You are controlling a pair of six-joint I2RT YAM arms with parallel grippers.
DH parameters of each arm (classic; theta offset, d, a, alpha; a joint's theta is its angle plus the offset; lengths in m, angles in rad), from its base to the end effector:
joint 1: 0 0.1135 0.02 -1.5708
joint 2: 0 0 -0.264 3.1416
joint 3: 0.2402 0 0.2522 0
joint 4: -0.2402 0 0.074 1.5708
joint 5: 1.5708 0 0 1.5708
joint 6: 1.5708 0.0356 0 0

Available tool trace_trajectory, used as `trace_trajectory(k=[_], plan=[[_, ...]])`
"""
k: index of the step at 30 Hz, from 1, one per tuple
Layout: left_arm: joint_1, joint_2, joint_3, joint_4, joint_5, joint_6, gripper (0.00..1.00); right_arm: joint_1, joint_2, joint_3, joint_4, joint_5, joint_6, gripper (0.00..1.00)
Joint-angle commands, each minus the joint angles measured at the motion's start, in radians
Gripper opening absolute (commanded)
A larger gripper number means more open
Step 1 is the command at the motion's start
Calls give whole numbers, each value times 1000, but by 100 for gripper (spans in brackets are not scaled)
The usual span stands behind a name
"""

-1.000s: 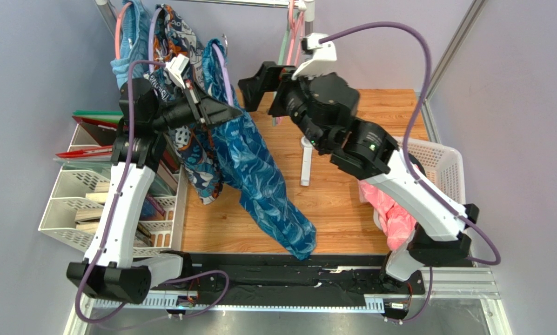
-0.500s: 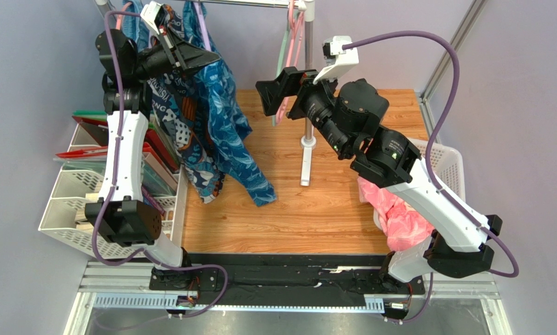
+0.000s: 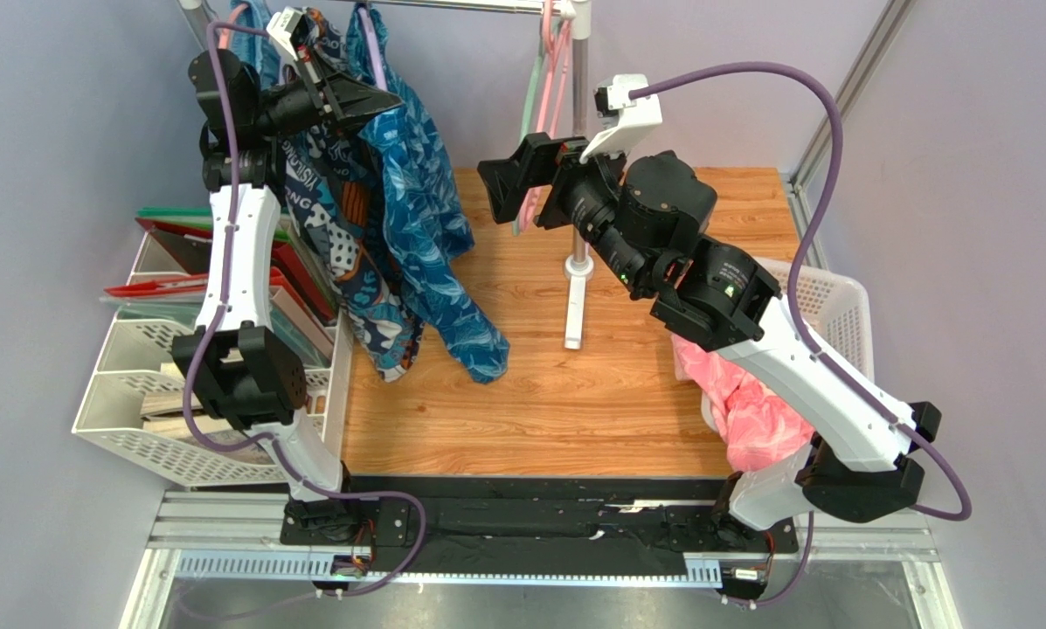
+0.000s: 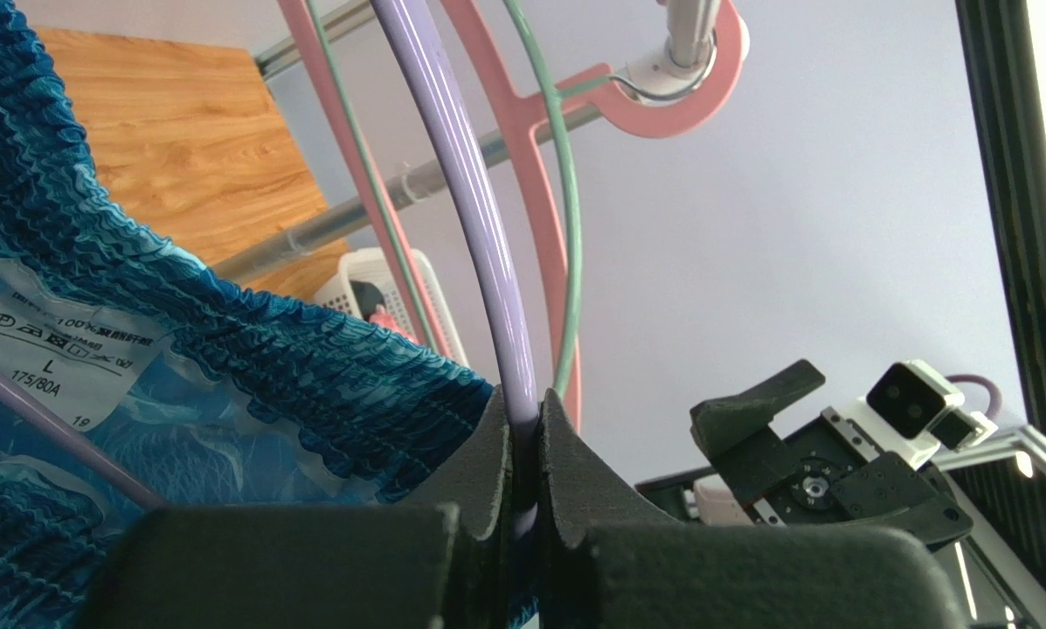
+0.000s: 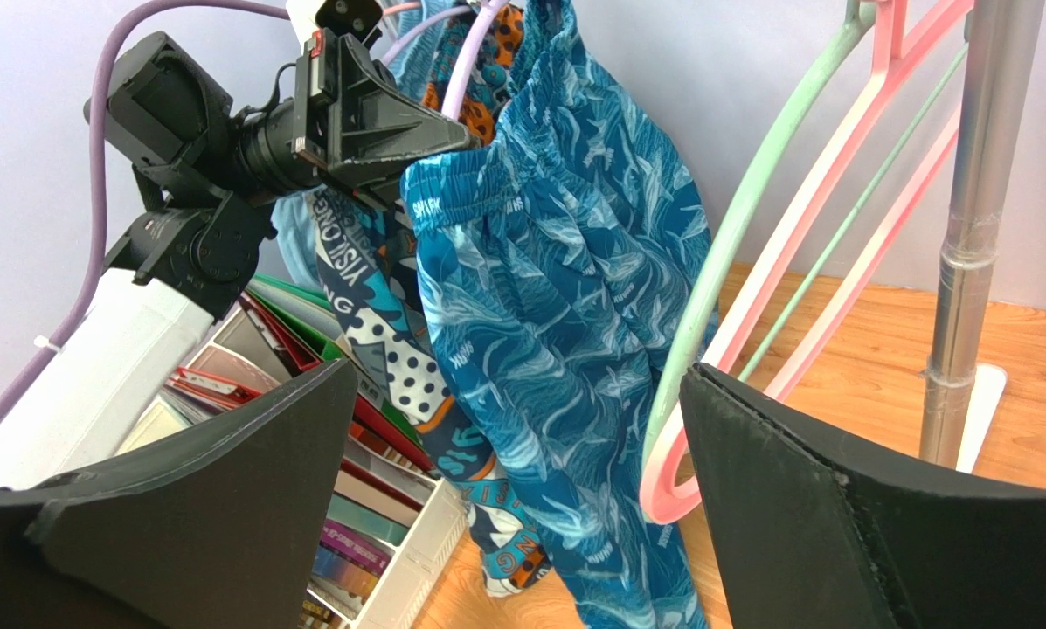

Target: Place the shorts on the hanger

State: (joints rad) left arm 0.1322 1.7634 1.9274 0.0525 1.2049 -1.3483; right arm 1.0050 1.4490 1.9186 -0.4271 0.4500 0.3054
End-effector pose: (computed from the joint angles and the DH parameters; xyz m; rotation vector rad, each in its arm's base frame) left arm 0.3881 0.0181 0.4904 -0.0581 1.7810 -1.7266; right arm 0.1660 0.2324 0.5444 -0.1812 1.5636 0.6955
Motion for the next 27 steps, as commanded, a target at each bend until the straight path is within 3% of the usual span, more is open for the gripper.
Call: trace_trajectory(k=[1,13,16,17,19,22,27], plan=[[32,11,68,159,19,-73,0,-16,-39,-12,47,-7,-9,100],[107,2,5,337,-28,-183,0,-31,-61,-50,45,-16,1,100],[118,-19,-11,313,-22,-173,27,-31,-70,-59,44,-14,-5,100],[119,-28,-34,304,-24,-172,41,-31,-75,-64,42,-11,-11,100],[136,-64,-62,291,-33,-161,57,-32,-88,-70,39,7,-38,100],[161,-117,-103,180,-48,-97,64,-49,-117,-87,37,36,-74,100],[184,-232,-150,-21,-109,95,67,-83,-180,-136,25,52,-107,100]])
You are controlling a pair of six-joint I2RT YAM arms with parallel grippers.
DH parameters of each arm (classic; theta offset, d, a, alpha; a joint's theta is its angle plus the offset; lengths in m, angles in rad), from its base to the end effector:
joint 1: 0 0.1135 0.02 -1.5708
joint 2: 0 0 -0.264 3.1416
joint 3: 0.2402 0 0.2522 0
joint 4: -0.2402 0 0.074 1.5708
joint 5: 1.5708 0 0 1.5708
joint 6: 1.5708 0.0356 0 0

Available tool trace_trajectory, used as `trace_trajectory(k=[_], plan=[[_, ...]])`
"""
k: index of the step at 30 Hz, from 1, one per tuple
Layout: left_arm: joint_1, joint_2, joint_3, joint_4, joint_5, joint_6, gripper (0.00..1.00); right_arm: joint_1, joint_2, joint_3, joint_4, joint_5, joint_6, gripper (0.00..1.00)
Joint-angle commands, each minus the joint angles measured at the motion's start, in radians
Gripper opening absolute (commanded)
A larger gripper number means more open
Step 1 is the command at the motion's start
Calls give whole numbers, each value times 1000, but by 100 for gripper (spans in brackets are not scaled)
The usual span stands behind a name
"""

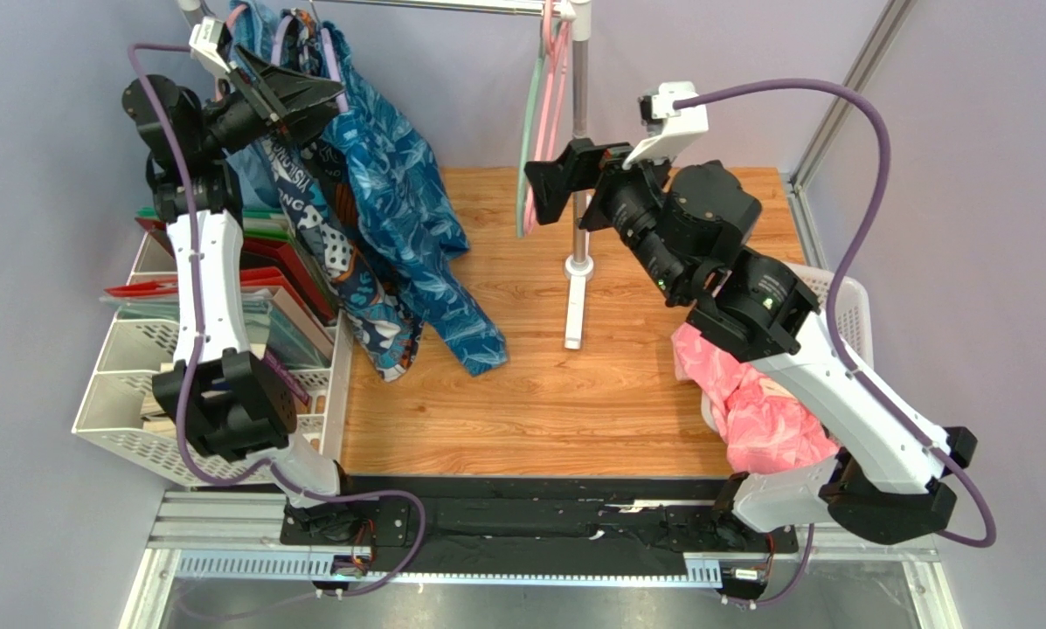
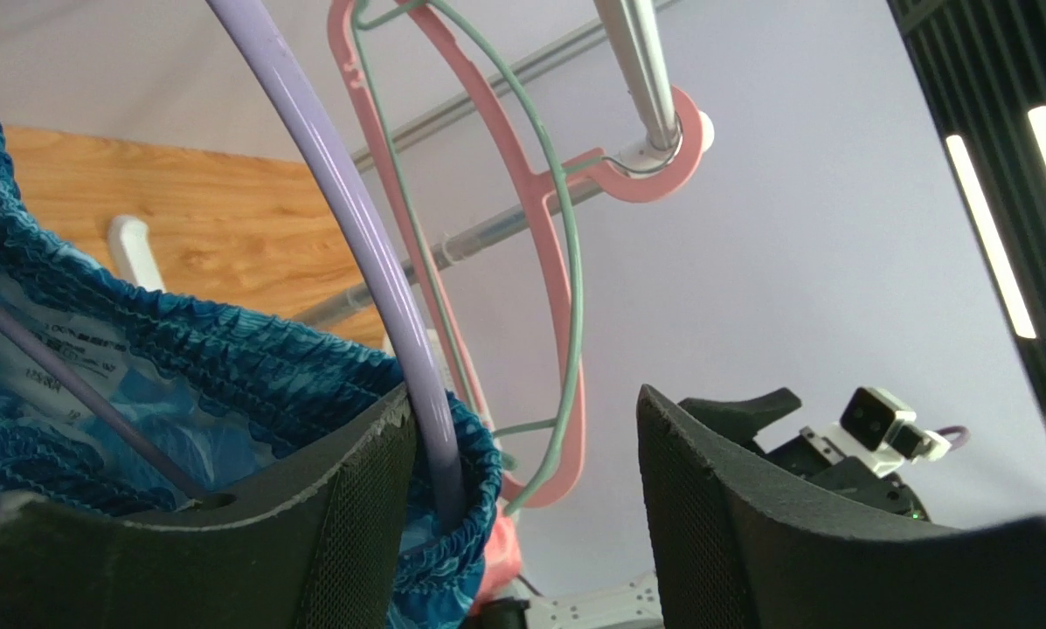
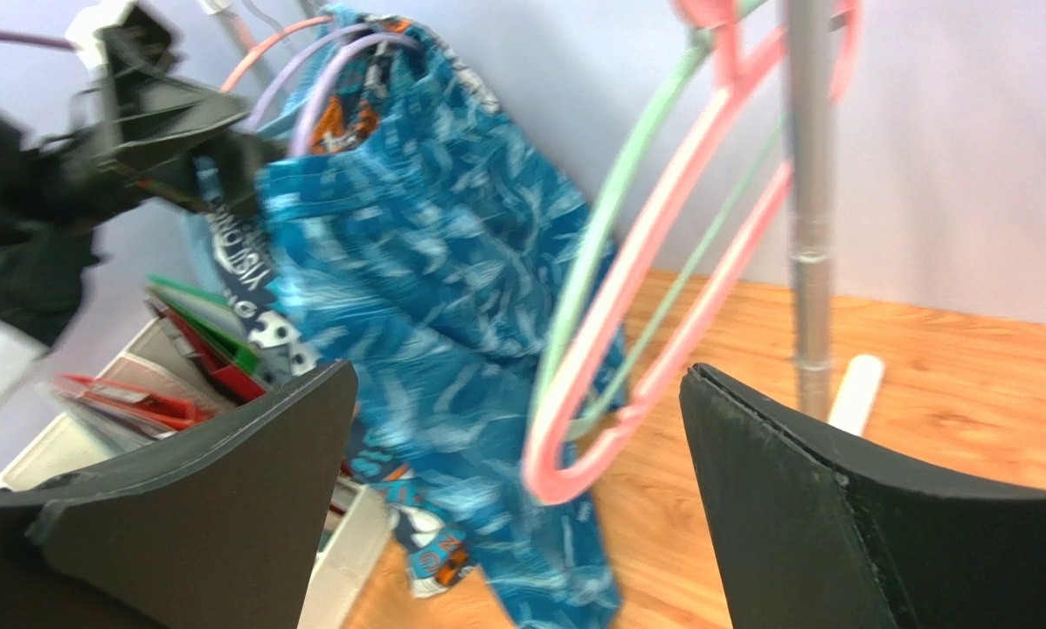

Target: Place the shorts on the hanger

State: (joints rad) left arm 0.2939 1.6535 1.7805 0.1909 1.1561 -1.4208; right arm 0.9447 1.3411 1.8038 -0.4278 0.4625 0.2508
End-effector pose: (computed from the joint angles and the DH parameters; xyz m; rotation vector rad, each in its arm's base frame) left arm 0.3551 0.0734 0.4948 -0.2061 1.6577 -1.6000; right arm 0.1641 0.1998 0.5373 -0.1689 1.5605 0.5919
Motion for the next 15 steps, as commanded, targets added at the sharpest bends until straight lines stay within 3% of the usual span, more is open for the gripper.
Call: trace_trajectory(k=[1,2,6,7,10,15], plan=[[25,-142,2,-279,-84,218,70,-27,-80,-26,23,45,-59,100],[27,-180,11,-324,-107,317,71,-32,-101,-38,18,54,-71,100],[27,-261,89,-594,-263,606,96,-44,-154,-73,9,84,-106,100],[27,-271,126,-720,-379,717,99,-47,-166,-86,8,88,-111,100],[27,-313,167,-836,-498,869,99,-79,-218,-136,1,84,-133,100],[24,-386,234,-950,-402,1098,99,-165,-359,-245,-8,50,-183,100]])
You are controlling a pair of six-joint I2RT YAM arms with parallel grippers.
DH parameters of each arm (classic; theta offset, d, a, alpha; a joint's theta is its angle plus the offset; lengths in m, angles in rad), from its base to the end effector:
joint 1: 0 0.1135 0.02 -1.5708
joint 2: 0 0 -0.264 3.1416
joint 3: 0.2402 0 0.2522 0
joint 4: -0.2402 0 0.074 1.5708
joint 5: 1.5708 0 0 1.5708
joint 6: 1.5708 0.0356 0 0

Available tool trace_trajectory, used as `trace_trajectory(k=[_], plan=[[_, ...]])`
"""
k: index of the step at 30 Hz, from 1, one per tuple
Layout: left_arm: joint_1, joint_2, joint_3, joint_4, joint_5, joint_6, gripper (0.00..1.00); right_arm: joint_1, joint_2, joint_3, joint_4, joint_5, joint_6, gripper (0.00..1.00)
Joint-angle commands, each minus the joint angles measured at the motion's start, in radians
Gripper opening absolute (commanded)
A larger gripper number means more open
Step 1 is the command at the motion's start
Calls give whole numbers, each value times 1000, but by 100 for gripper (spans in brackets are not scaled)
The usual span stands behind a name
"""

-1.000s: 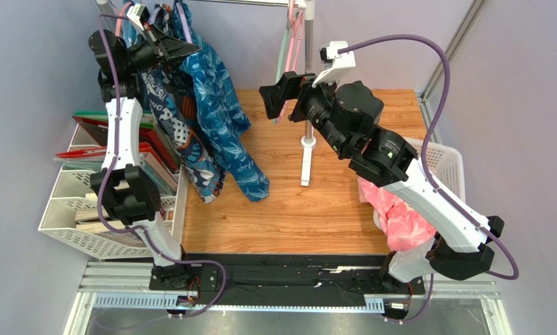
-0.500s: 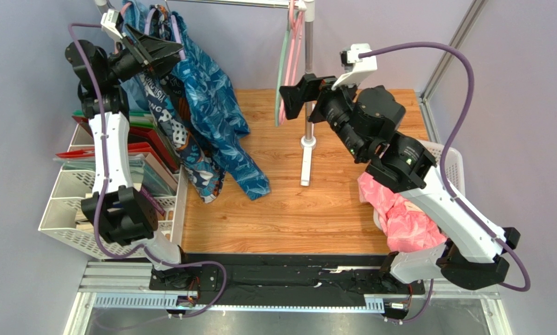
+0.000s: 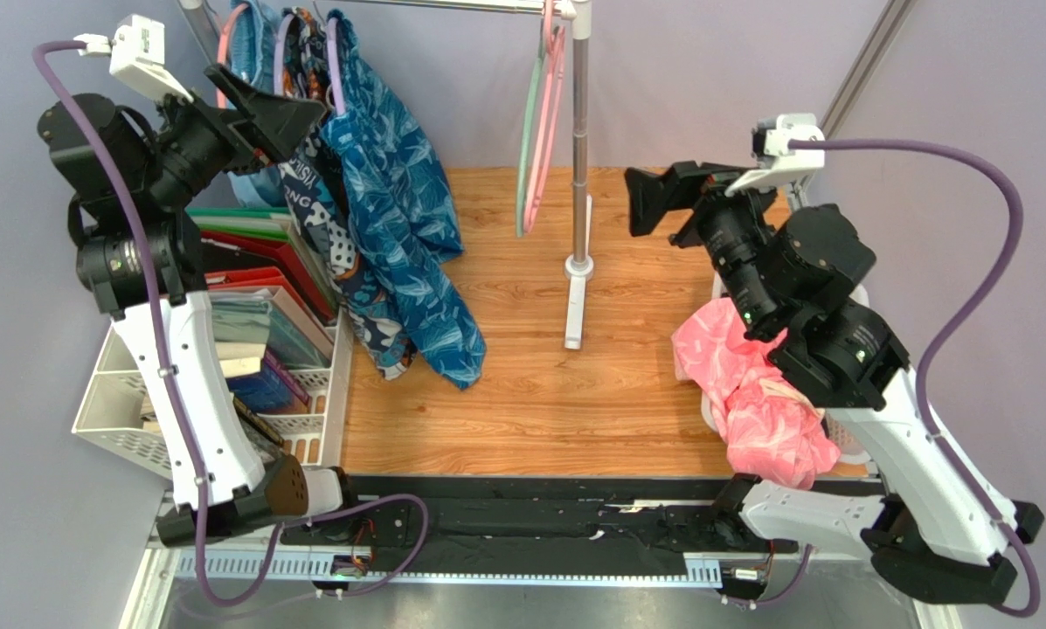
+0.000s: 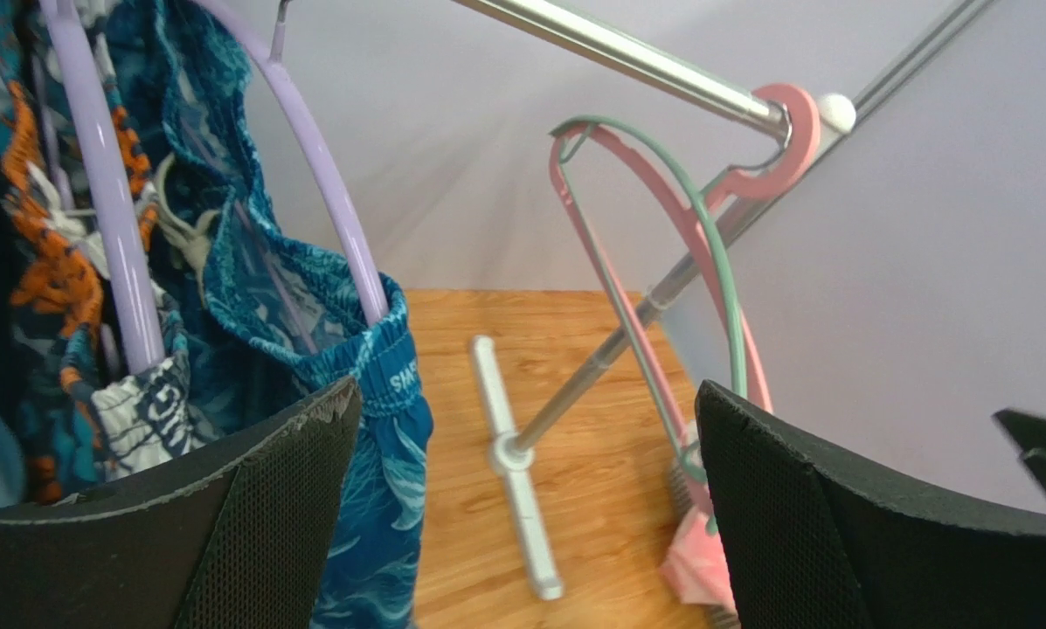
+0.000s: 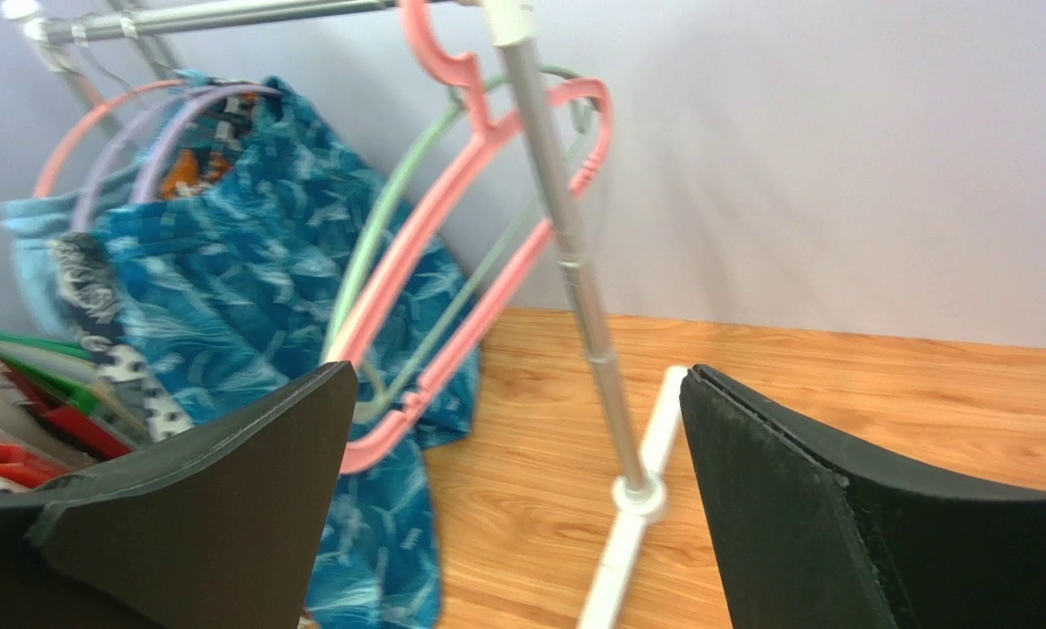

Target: Place the shorts on the hanger

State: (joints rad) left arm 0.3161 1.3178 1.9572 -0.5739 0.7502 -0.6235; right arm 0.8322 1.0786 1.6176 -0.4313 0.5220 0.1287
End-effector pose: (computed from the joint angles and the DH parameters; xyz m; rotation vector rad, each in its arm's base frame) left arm 0.2114 0.0436 0.5700 -0.1132 1.5743 -0.8040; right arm 0.1336 0.1204 0.5347 -0.0931 1.4871 0.3970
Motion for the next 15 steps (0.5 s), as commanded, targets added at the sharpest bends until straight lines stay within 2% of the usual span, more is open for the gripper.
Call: trace_trajectory(k=[1,5,6,7,9,10,12,13,15], plan=[[-8,-70,55,-226,8,392,99,-71,-118,-99,-10,-26,-67,100],[-21,-209,-10,-345,61,603,99,-182,-233,-186,-62,-129,-101,100],[-23,-227,-23,-428,108,652,99,-200,-253,-205,-75,-141,-109,100],[-34,-241,-35,-481,110,751,99,-221,-294,-220,-90,-157,-112,100],[-41,-276,-64,-579,106,852,99,-280,-331,-272,-145,-232,-126,100],[-49,-288,-102,-689,86,955,99,-297,-350,-284,-174,-259,-141,100],[-51,-304,-170,-809,31,1031,99,-338,-403,-337,-263,-353,-214,100],[-51,-322,-246,-837,12,1106,99,-360,-436,-357,-330,-416,-268,100],[-51,-354,-335,-860,-46,1148,99,-372,-465,-392,-418,-499,-355,100]])
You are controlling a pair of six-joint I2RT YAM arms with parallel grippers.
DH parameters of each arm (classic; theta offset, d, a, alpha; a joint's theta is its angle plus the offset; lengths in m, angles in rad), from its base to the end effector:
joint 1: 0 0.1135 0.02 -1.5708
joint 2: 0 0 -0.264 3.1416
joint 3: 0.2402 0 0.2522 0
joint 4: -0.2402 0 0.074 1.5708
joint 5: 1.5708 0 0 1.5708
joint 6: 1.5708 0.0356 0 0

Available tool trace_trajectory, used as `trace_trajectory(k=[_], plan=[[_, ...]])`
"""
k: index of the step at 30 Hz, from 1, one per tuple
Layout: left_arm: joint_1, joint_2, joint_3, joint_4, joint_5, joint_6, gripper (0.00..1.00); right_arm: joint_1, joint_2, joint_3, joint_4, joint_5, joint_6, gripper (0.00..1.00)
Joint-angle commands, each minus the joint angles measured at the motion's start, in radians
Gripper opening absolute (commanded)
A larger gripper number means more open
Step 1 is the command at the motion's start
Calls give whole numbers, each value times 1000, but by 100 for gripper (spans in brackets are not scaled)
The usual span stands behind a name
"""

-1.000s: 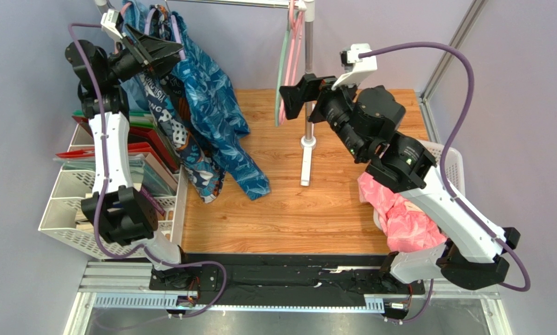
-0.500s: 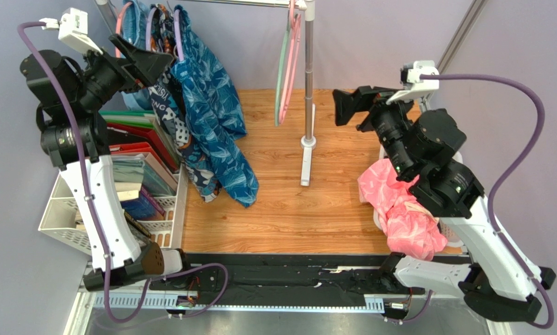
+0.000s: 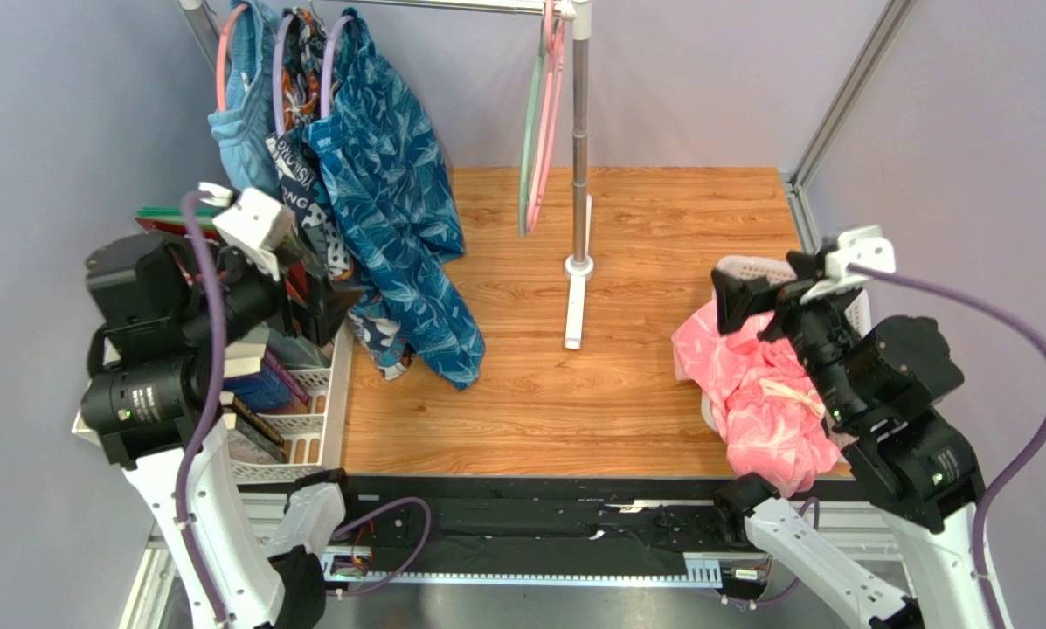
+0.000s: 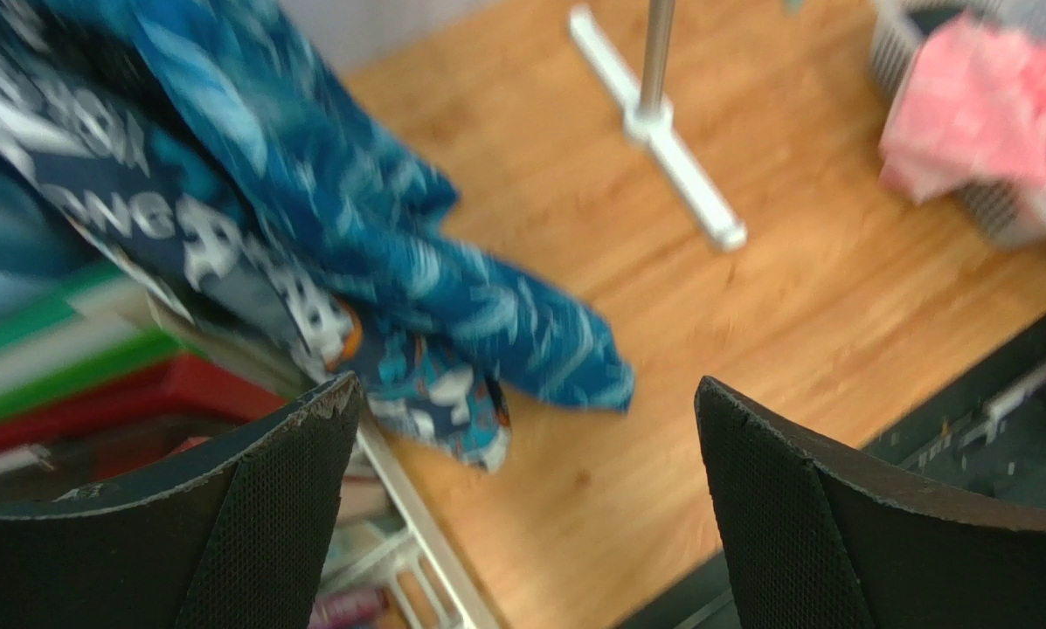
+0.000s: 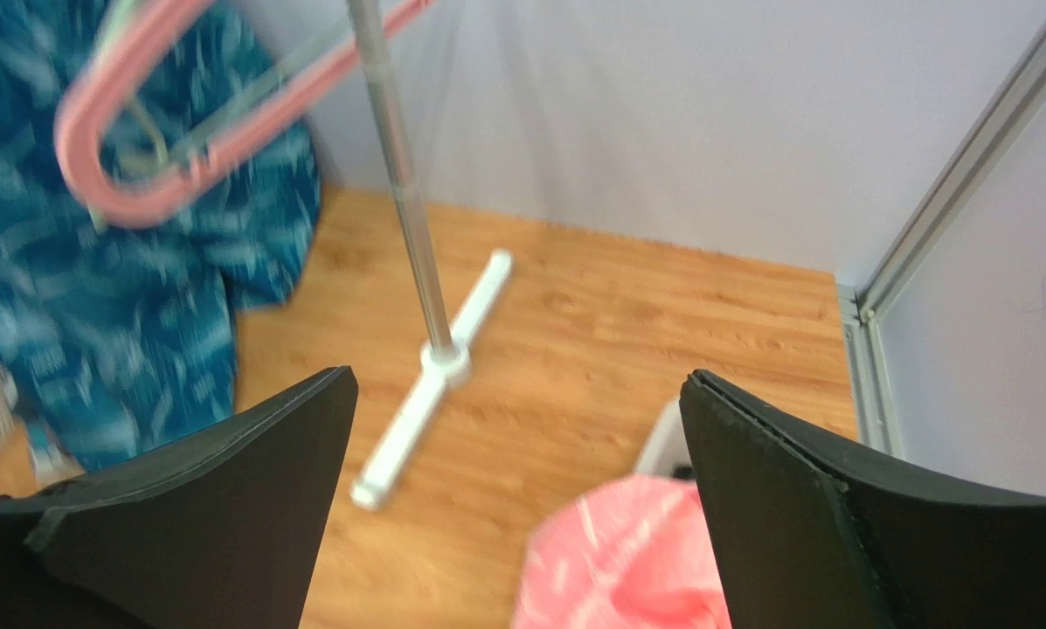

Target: Place the shorts on the hanger

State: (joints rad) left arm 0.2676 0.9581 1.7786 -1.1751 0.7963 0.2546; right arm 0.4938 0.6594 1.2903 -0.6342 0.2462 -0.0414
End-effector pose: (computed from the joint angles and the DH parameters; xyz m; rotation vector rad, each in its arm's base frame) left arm 0.0878 -0.0023 0.5152 0.5040 1.7637 -0.3990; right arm 0.0766 0.0314 0.4678 -0.2276 1.5597 0.1611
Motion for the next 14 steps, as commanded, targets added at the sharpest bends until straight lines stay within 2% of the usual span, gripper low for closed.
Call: trace_trajectory(k=[1,6,14], plan=[[-1,-33,-242,-258,-110,279,99,-52,-62,-81,-248,-232,-222,100],[-1,-108,-430,-236,-166,311,99,-92,-110,-161,-403,-122,-342,100],[-1,-118,-507,-170,-187,284,99,-147,-167,-210,-493,-117,-373,100]])
